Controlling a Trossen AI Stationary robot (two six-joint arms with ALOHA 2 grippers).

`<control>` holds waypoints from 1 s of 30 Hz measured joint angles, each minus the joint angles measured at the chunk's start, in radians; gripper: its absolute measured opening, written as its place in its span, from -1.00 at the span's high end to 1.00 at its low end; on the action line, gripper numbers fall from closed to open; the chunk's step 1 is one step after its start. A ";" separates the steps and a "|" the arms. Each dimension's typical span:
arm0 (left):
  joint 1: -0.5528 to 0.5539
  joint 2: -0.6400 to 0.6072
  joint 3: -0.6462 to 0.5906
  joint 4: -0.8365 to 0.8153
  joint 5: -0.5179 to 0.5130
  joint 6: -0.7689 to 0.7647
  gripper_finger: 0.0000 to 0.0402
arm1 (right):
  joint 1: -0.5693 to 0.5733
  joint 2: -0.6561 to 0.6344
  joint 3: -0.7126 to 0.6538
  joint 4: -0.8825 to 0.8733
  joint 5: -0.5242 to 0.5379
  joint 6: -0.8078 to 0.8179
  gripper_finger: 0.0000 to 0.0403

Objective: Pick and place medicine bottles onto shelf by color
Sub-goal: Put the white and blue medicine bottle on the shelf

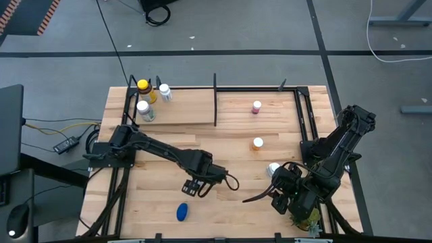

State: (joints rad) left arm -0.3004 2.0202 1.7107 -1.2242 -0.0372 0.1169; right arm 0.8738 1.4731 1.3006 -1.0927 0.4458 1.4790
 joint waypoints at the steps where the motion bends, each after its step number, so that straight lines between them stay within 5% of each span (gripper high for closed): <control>1: 0.003 0.002 0.000 -0.007 -0.003 0.000 -0.61 | 0.000 0.000 0.000 0.000 0.000 0.006 -0.31; 17: 0.019 0.046 0.000 -0.015 0.008 0.005 -0.53 | 0.007 0.000 0.000 0.001 -0.001 0.019 -0.31; 30: 0.016 0.045 0.000 -0.017 0.065 -0.001 -0.05 | 0.013 0.000 0.000 0.000 0.001 0.020 -0.31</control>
State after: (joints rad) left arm -0.2844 2.0656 1.7107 -1.2414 0.0275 0.1159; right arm 0.8864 1.4727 1.3006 -1.0931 0.4469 1.4990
